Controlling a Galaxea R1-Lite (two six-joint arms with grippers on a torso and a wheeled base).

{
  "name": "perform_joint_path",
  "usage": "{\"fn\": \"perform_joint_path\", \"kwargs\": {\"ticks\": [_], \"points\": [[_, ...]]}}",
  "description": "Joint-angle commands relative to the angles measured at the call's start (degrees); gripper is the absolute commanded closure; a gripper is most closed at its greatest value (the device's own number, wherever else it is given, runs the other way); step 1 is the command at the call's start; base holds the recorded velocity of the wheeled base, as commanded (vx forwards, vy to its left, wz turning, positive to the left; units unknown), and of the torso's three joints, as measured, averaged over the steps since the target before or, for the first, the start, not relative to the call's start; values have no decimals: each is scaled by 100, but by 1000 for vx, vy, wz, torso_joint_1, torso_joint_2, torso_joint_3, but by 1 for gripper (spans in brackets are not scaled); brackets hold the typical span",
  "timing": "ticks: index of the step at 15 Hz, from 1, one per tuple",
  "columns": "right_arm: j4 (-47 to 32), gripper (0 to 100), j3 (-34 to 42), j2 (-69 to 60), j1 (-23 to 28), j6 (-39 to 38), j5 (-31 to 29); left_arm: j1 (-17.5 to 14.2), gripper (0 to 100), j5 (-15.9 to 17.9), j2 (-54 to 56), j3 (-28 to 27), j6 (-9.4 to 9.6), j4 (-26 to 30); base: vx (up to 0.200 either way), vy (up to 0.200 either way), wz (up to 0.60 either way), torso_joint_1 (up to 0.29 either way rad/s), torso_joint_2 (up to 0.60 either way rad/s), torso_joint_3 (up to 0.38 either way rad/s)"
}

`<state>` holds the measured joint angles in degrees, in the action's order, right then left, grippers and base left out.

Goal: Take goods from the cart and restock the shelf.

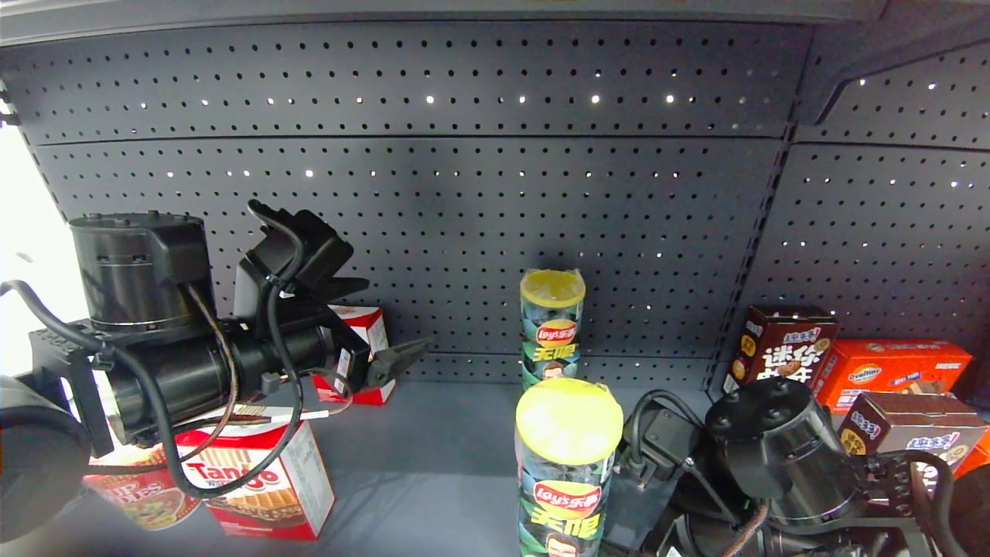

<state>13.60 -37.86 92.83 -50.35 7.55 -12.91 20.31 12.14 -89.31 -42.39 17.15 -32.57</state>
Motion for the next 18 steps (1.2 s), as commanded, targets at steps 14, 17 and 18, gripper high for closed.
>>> {"fn": "perform_joint_path", "kwargs": {"ticks": [14, 17, 18], "points": [[-7, 0, 728, -3632, 2134, -368, 17, -519, 0, -36, 1363, 328, -19, 84, 0, 0, 0, 0, 0, 0], [-7, 0, 798, -4273, 2574, -385, -98, -906, 0, -36, 2023, 468, -353, 76, 0, 0, 0, 0, 0, 0], [-7, 0, 824, -4502, 2530, -385, -502, -1003, 0, -36, 2365, 556, -458, 84, 0, 0, 0, 0, 0, 0]]}}
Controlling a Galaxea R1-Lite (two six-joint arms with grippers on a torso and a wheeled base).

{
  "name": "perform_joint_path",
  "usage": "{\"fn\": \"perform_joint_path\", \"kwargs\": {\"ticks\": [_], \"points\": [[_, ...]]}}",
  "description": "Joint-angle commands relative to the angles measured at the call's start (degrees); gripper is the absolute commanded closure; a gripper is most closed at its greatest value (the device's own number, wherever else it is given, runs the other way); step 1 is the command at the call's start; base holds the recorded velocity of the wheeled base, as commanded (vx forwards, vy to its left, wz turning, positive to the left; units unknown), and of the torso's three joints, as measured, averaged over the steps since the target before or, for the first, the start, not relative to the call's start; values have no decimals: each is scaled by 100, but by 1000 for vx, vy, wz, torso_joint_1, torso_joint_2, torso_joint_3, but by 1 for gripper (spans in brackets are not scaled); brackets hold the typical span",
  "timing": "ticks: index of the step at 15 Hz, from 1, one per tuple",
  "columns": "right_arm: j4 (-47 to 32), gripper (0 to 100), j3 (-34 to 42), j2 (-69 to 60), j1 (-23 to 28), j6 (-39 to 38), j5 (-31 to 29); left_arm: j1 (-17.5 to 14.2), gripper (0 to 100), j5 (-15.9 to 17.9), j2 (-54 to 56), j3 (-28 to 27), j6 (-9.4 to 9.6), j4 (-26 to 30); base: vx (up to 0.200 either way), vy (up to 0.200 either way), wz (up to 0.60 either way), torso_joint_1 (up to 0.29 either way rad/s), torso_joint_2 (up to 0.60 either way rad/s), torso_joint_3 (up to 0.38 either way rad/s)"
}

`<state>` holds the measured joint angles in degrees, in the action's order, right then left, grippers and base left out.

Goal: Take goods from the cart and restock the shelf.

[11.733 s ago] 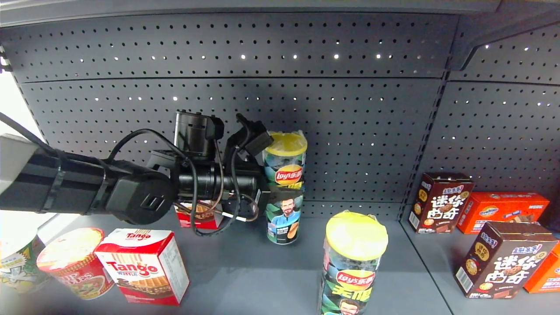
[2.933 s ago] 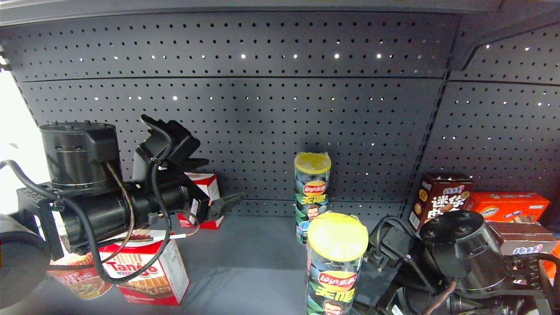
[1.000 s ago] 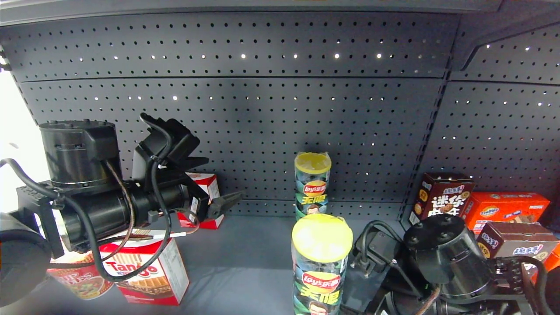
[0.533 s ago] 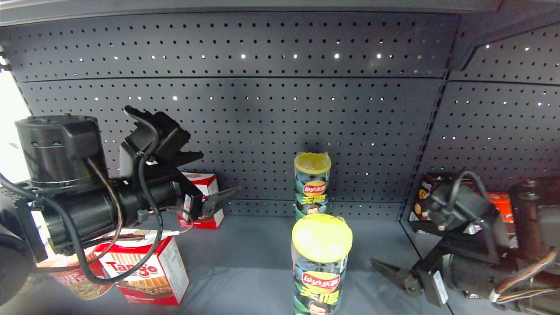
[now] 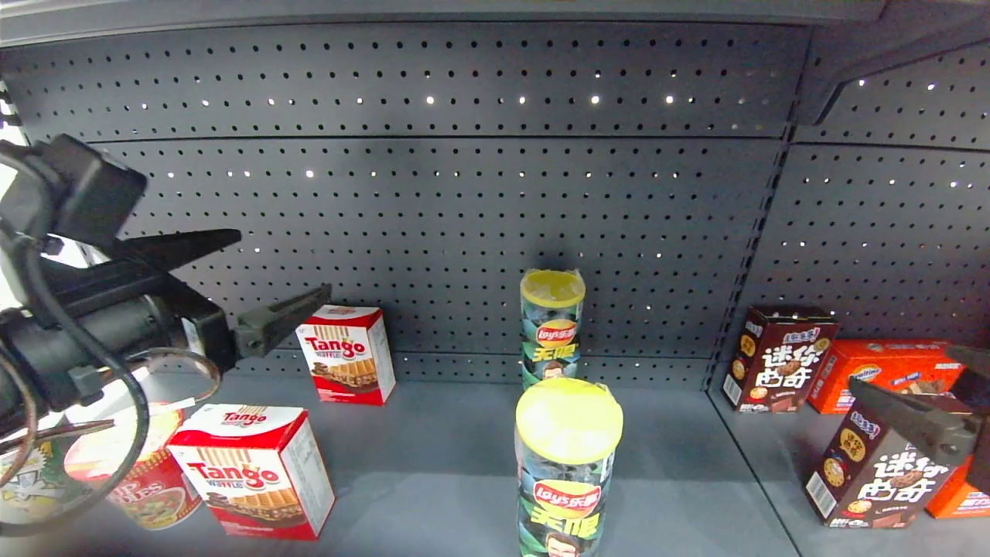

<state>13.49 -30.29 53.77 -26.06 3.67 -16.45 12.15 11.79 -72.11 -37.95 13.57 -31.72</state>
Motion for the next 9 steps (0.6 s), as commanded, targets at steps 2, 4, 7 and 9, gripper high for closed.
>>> {"fn": "perform_joint_path", "kwargs": {"ticks": [2, 4, 7, 9], "points": [[13, 0, 164, -868, -39, -7, -781, -328, 0, -1, 1173, 411, -118, 17, 0, 0, 0, 0, 0, 0], [4, 0, 393, -1273, -83, 2, -1335, -416, 0, -168, 1876, 982, -118, 87, 0, 0, 0, 0, 0, 0], [-5, 0, 929, -1967, 5, 11, -1950, -416, 0, -827, 2825, 1958, -109, 96, 0, 0, 0, 0, 0, 0], [-40, 0, 1518, -2626, 752, 2, -2073, -416, 0, -1495, 3713, 2811, -109, 307, 0, 0, 0, 0, 0, 0]]}}
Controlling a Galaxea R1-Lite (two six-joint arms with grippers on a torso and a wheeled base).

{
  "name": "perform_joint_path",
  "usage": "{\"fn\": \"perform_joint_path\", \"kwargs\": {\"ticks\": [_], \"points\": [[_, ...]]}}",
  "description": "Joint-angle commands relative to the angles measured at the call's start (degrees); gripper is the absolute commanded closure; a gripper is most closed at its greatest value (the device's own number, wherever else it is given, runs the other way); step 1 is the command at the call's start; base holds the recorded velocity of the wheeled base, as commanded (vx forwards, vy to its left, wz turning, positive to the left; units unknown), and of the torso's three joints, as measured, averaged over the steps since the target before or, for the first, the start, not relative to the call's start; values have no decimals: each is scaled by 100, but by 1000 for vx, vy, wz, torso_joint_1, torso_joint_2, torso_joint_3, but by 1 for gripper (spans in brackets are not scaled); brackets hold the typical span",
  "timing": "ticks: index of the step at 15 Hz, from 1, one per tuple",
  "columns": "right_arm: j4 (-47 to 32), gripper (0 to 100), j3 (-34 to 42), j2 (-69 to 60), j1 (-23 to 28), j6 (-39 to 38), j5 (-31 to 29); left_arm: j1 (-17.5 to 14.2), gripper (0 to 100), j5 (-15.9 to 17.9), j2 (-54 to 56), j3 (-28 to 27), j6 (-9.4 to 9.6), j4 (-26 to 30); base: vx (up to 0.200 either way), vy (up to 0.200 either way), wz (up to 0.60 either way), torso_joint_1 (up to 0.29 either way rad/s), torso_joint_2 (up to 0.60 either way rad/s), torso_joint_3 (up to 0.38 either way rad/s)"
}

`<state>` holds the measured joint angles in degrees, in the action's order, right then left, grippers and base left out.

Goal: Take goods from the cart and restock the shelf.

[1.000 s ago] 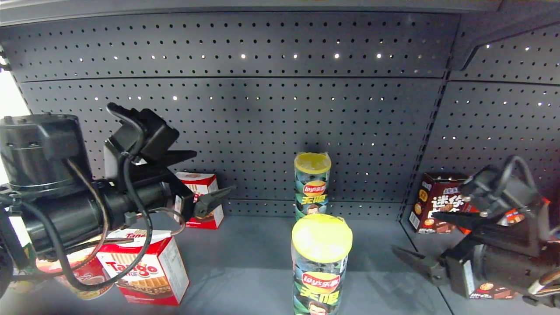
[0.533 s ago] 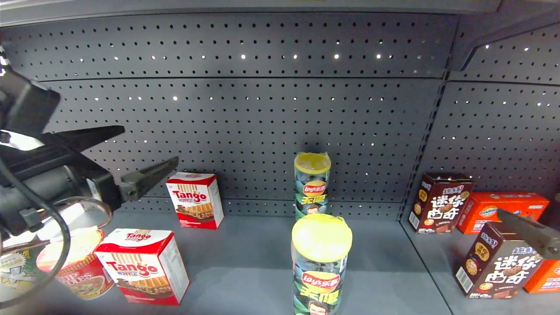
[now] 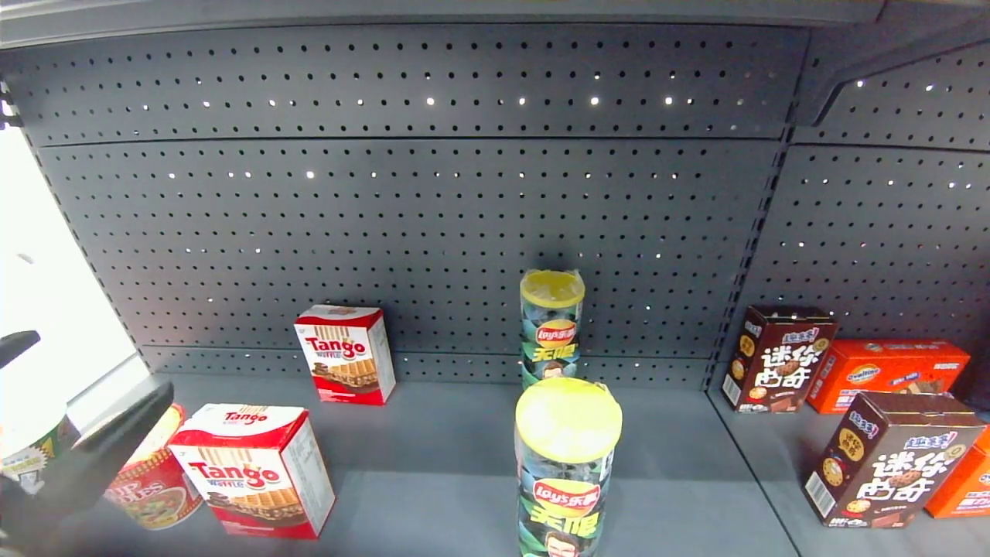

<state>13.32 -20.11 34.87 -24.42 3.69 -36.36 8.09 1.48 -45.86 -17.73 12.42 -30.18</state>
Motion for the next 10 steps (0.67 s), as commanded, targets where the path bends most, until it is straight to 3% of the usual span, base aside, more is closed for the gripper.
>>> {"fn": "perform_joint_path", "kwargs": {"ticks": [1, 2, 4, 5, 6, 7, 9, 10], "points": [[-40, 0, 737, -946, 983, 0, -81, -10, 0, -648, 1431, 999, 6, 364, 0, 0, 0, 0, 0, 0], [-40, 0, 1150, -1280, 1580, 0, -73, -18, 0, -903, 2046, 1192, 6, 997, 0, 0, 0, 0, 0, 0], [-49, 0, 1581, -1755, 2020, 9, -64, -27, 0, -1132, 3092, 1192, 41, 2377, 0, 0, 0, 0, 0, 0], [-58, 0, 1686, -1940, 2002, 9, -64, -36, 0, -1193, 3523, 1175, 41, 2992, 0, 0, 0, 0, 0, 0], [-58, 0, 1686, -1940, 2002, 9, -64, -36, 0, -1193, 3523, 1175, 41, 2992, 0, 0, 0, 0, 0, 0], [-67, 0, 1968, -2441, 1686, 26, 103, -36, 0, -1255, 4120, 1298, -12, 3581, 0, 0, 0, 0, 0, 0], [-647, 0, 2003, -2977, 1457, 61, 349, -36, 0, -1211, 4085, 1491, -126, 3273, 0, 0, 0, 0, 0, 0], [-744, 0, 1994, -2959, 1457, -150, 587, -36, 0, -1211, 4085, 1649, -398, 2957, 0, 0, 0, 0, 0, 0]]}}
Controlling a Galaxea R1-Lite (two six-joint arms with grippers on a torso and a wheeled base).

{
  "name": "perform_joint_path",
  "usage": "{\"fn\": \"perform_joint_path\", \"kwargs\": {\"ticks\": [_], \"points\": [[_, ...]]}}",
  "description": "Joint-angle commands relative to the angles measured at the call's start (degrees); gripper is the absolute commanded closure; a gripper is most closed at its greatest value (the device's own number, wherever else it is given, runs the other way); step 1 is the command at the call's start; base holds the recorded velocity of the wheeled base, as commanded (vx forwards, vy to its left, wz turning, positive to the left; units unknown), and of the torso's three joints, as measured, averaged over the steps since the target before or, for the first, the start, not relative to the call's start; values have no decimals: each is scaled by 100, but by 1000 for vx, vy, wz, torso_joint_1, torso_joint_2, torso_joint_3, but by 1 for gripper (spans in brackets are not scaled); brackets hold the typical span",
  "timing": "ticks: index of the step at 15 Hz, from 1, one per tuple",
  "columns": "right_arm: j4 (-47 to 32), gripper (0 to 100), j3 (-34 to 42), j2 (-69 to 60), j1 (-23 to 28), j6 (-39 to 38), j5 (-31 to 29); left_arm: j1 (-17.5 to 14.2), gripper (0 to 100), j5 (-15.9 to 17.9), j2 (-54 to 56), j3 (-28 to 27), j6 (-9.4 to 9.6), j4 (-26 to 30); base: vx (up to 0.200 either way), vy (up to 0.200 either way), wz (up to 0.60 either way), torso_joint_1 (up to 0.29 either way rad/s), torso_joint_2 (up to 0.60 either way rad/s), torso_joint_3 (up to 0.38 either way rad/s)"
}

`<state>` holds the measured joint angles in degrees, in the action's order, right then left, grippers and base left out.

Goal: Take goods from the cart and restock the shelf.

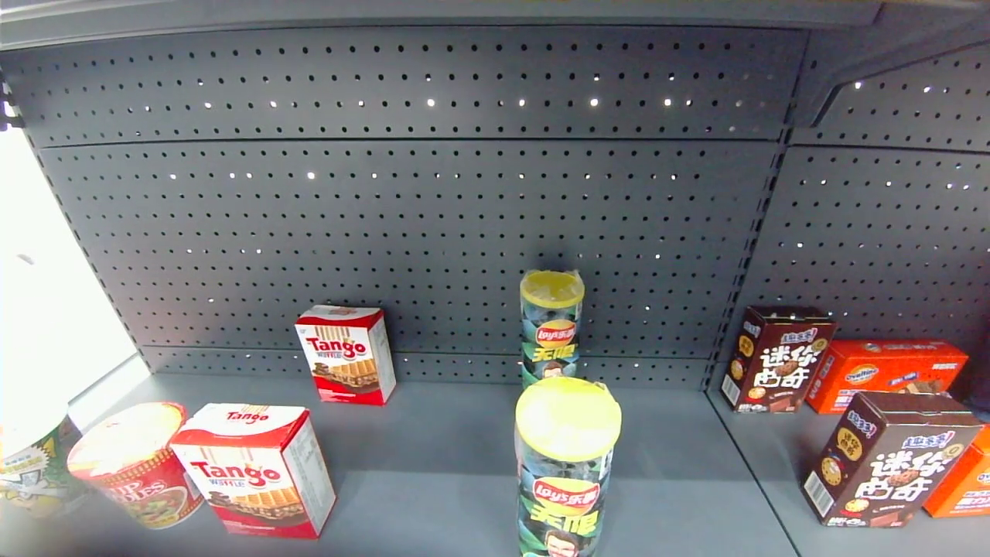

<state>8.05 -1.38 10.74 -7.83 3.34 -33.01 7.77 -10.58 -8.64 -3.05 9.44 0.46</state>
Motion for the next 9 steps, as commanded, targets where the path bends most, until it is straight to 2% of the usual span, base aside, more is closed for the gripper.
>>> {"fn": "perform_joint_path", "kwargs": {"ticks": [1, 2, 3, 4, 5, 6, 7, 9], "points": [[-260, 0, 129, -547, -202, -211, 612, -3, 0, -14, 363, 226, -381, -222, 0, 0, 0, 0, 0, 0], [-321, 0, 129, -547, -202, -185, 814, -3, 0, 3, 363, 226, -566, -222, 0, 0, 0, 0, 0, 0], [-427, 0, 129, -547, -202, -176, 814, 6, 0, 21, 363, 226, -557, -222, 0, 0, 0, 0, 0, 0], [-515, 0, 129, -547, -202, -149, 796, -3, 0, 258, 363, 226, -390, -222, 0, 0, 0, 0, 0, 0], [-515, 0, 129, -547, -202, -149, 796, -3, 0, 258, 363, 226, -390, -222, 0, 0, 0, 0, 0, 0], [-515, 0, 129, -547, -202, -202, 796, 6, 0, 548, 363, 226, 6, -222, 0, 0, 0, 0, 0, 0], [-515, 0, 129, -547, -202, -193, 796, 6, 0, 566, 363, 226, 85, -213, 0, 0, 0, 0, 0, 0], [-515, 0, 129, -547, -202, -202, 805, 6, 0, 557, 363, 226, 41, -213, -200, 0, 0, 0, 0, 2]]}}
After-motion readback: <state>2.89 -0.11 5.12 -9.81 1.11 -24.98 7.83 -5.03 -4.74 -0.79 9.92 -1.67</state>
